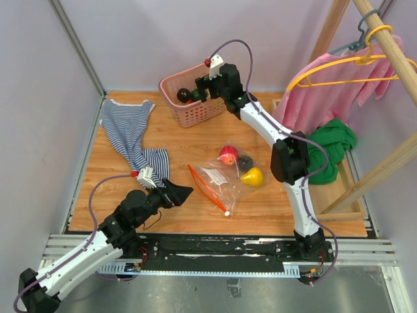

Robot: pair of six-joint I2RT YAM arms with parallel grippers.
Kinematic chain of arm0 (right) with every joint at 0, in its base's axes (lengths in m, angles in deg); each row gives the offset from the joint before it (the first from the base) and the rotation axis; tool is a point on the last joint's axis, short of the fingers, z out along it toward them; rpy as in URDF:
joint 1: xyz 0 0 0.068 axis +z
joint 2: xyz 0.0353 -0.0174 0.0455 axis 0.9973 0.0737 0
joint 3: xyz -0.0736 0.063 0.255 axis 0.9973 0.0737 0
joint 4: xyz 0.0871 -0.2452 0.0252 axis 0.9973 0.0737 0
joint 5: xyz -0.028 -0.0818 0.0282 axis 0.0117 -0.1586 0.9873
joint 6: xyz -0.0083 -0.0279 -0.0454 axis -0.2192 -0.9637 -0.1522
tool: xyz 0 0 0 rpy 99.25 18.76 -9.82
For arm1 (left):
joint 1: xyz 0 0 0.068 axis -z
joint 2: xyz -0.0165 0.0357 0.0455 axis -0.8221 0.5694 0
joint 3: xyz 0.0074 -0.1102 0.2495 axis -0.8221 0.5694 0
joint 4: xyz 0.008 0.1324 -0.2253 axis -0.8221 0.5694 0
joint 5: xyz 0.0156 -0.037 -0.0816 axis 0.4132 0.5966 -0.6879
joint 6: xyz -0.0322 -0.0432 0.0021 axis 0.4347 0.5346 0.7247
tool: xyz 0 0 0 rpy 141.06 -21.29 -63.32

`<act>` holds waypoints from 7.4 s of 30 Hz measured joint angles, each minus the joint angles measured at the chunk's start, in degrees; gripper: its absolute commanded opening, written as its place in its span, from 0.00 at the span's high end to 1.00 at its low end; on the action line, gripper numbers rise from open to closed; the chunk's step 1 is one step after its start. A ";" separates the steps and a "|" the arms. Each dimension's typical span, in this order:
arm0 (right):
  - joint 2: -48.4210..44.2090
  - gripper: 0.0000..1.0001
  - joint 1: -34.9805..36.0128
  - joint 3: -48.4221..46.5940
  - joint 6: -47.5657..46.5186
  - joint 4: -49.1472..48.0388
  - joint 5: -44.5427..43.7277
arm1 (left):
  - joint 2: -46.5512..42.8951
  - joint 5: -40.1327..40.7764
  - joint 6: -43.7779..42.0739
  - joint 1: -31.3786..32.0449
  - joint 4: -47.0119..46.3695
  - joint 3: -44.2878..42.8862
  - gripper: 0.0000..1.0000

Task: Open the zip-top bag and remove the fake food
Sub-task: Place the fake fruit in the bin, then pick up the fake fruit from the zipper food storage bag.

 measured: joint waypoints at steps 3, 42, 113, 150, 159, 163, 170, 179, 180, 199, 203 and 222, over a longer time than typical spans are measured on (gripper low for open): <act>-0.98 0.02 0.00 0.02 -0.96 1.88 2.56 | -1.51 -0.66 1.27 0.00 -1.49 1.73 0.01; -39.04 0.02 -2.64 37.59 -35.85 21.00 40.09 | 10.01 -5.75 4.26 0.00 -18.64 7.19 0.37; -22.29 0.87 2.38 43.01 -93.37 53.33 33.03 | 60.70 -16.06 -1.53 -3.23 -54.75 -1.44 0.40; -33.81 0.58 5.84 57.22 -78.01 35.50 35.47 | 66.71 -23.69 0.79 -5.27 -61.09 -3.45 0.22; -33.62 0.78 6.80 57.77 -77.22 35.21 35.76 | 69.68 -23.69 1.29 -5.31 -61.09 -4.61 0.14; -33.16 0.86 7.32 57.77 -76.26 35.21 36.46 | 70.79 -23.69 1.49 -5.31 -61.11 -4.61 0.09; -32.02 0.92 7.76 57.77 -74.44 35.21 37.59 | 73.18 -23.93 2.34 -5.31 -63.71 -4.72 0.06; -30.67 0.94 10.12 57.57 -72.13 34.99 37.70 | 74.20 -24.24 3.76 -5.31 -65.46 -4.63 0.47; -30.67 0.94 10.12 57.55 -71.82 34.93 37.57 | 74.07 -24.09 3.98 -5.31 -65.57 -4.46 0.52; -30.69 0.87 4.70 57.51 -68.72 33.20 30.77 | 44.85 -20.70 -0.39 -5.31 -40.85 -0.83 0.64; -31.26 0.62 3.80 57.53 -67.89 33.20 30.80 | 37.57 -19.23 -1.73 -5.31 -32.24 -0.83 0.65; -46.80 0.31 3.21 57.24 -67.54 37.57 40.35 | 17.57 -16.98 -0.26 -5.60 -17.27 -3.98 0.66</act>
